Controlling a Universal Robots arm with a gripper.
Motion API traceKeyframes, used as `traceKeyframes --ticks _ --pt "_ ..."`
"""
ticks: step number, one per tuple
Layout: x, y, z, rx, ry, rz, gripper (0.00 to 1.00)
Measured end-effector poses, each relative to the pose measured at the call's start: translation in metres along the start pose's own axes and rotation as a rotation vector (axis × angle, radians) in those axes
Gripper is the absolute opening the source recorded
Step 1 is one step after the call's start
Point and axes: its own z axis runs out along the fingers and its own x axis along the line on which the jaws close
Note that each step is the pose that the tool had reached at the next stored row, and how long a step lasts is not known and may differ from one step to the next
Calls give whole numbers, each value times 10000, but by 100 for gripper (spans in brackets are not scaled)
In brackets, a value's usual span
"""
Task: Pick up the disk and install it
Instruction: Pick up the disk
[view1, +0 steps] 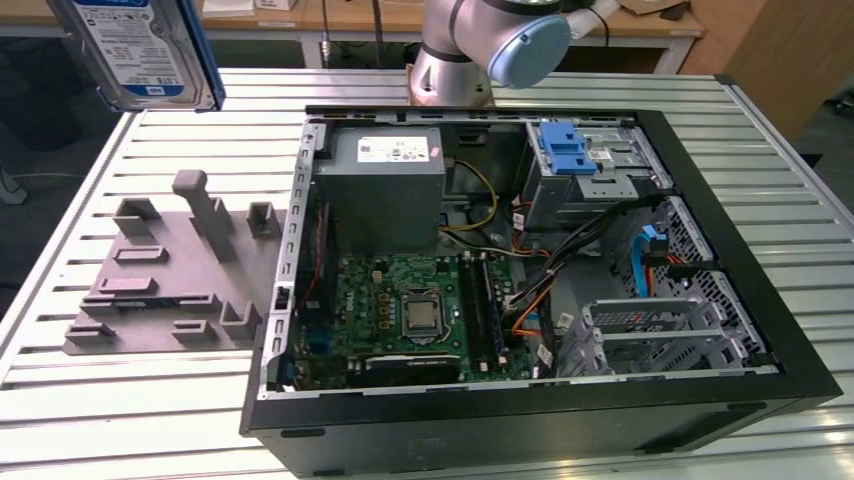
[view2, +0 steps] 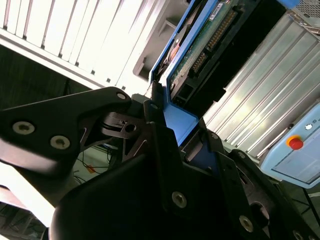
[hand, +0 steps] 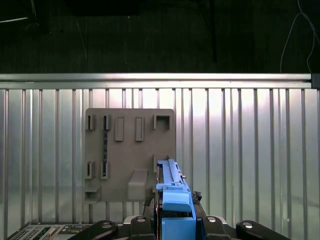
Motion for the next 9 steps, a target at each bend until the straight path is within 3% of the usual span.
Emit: traceKeyframes --ticks 9 --pt "0 -24 0 1 0 0 37"
